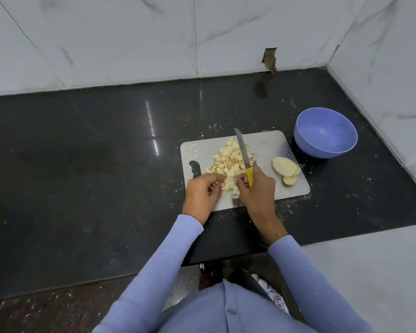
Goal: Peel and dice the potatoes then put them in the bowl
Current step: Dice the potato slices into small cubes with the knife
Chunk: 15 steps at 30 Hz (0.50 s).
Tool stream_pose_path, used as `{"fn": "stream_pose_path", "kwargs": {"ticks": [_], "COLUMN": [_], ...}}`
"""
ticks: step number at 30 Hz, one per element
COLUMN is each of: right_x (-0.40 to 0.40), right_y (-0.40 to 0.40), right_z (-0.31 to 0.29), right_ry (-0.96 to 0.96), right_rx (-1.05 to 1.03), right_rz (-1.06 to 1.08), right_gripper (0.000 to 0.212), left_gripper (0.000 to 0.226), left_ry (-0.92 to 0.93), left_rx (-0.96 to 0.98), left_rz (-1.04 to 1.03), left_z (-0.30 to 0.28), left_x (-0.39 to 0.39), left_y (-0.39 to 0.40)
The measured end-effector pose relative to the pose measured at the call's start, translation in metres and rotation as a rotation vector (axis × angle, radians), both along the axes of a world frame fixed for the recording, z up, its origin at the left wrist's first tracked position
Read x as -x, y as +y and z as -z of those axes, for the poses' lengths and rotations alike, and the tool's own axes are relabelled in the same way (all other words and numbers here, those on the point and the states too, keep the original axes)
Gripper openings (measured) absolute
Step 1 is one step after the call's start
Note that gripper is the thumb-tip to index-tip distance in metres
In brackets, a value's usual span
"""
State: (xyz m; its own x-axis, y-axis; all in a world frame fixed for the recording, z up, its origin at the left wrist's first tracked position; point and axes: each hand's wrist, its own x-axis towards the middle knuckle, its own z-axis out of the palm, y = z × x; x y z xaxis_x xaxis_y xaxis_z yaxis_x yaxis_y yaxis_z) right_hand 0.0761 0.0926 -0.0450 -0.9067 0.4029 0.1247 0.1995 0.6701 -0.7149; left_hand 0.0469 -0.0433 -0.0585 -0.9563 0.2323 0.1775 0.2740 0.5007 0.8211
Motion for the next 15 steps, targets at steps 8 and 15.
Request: {"fn": "stream_pose_path", "kwargs": {"ticks": [8,15], "right_x": [0.007,-0.019], "right_y": [0.062,0.135], "right_z": [-0.025,-0.032], "right_ry": [0.009,-0.063], "right_rx": [0.097,0.127], "right_rz": [0.087,0.173], "right_gripper": [0.033,0.033], "left_gripper": [0.02,0.038], "left_ry": [0.172,0.13], "left_rx": [0.144,0.278], "left_rz": [0.069,0.186], "left_z": [-0.008,-0.013], "left_x": [0.011,0.022], "left_y": [0.03,0.1]}}
